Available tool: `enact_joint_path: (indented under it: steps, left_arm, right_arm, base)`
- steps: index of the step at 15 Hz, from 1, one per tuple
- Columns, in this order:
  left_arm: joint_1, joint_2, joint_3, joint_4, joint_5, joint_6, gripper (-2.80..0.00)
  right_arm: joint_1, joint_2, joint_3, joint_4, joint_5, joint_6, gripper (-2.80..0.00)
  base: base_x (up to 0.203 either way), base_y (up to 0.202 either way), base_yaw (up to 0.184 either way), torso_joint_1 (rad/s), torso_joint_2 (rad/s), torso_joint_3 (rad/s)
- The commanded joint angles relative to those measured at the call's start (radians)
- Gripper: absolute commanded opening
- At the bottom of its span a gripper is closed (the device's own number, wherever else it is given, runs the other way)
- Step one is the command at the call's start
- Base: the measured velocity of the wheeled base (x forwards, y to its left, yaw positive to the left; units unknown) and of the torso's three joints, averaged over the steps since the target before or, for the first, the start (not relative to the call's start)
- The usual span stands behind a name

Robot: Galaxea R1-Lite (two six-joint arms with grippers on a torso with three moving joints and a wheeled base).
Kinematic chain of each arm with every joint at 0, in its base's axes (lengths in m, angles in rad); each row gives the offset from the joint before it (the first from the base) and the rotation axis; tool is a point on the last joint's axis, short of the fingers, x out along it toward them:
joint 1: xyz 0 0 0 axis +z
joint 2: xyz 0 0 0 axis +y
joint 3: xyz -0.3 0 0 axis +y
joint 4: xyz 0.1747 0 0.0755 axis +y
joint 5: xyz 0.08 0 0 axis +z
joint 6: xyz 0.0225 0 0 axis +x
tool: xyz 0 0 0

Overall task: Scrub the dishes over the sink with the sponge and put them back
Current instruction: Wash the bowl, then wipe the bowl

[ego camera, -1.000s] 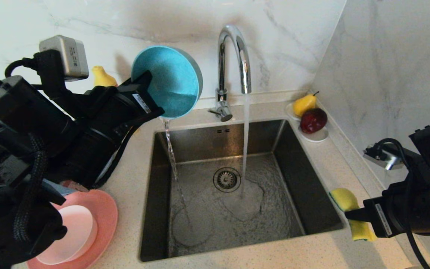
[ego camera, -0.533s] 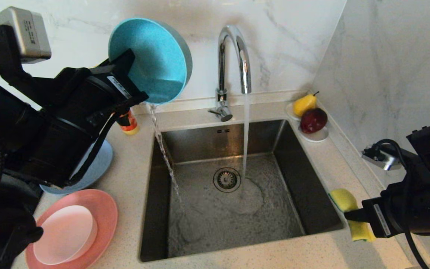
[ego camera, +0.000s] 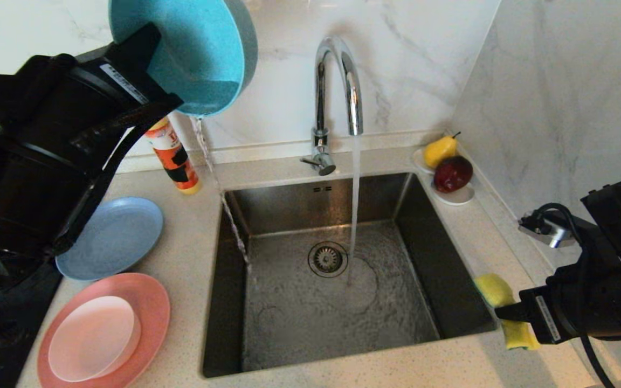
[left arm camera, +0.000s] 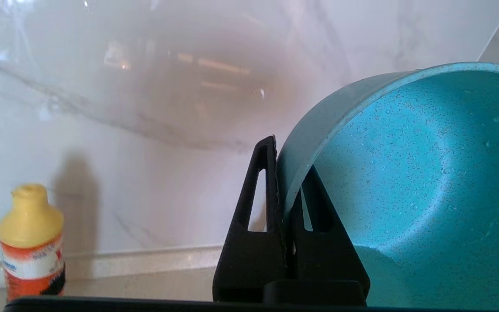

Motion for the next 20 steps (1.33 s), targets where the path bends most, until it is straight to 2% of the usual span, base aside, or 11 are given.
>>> enact_joint_path:
  steps: [1, 6, 8, 11, 15, 18, 19, 20]
  left_arm:
    - [0.000, -0.036, -0.002, -0.004, -0.013, 0.001, -2.80]
    - [0.000, -0.047, 0.017, 0.009, -0.032, 0.002, -2.80]
    - [0.000, -0.037, 0.023, 0.070, -0.031, 0.003, -2.80]
    - [0.000, -0.049, 0.052, 0.314, -0.035, -0.007, -2.80]
    - [0.000, -0.065, 0.047, 0.724, -0.037, -0.023, -2.80]
    - [-0.016, -0.083, 0.044, 1.025, -0.048, -0.025, -2.80]
    - [-0.035, -0.085, 0.048, 1.085, -0.056, -0.030, -2.80]
    - [-0.062, -0.079, 0.056, 1.098, -0.061, -0.048, -2.80]
  right_arm:
    - [0.000, 0.008, -0.002, 0.001, -0.001, 0.001, -2.80]
    - [0.000, 0.025, -0.001, -0.018, 0.000, 0.003, -2.80]
    - [0.000, 0.016, -0.004, -0.018, 0.000, 0.003, -2.80]
    - [0.000, -0.030, -0.023, -0.015, 0.000, 0.004, -2.80]
    - [0.021, -0.114, -0.041, 0.016, 0.037, -0.001, -2.80]
    - [0.055, -0.142, -0.091, 0.099, 0.159, 0.029, -2.80]
    - [0.069, -0.145, -0.117, 0.138, 0.214, 0.048, -2.80]
    - [0.082, -0.139, -0.141, 0.184, 0.272, 0.058, -2.80]
  base:
    - [0.000, 0.000, 0.000, 0.000, 0.00, 0.000]
    - [0.000, 0.000, 0.000, 0.000, 0.00, 0.000]
    - [0.000, 0.000, 0.000, 0.000, 0.00, 0.000]
    - [0.000, 0.000, 0.000, 0.000, 0.00, 0.000]
    - [0.000, 0.000, 0.000, 0.000, 0.00, 0.000]
    - [0.000, 0.000, 0.000, 0.000, 0.00, 0.000]
    - [0.000, 0.000, 0.000, 0.000, 0.00, 0.000]
    - [0.000, 0.000, 0.000, 0.000, 0.00, 0.000]
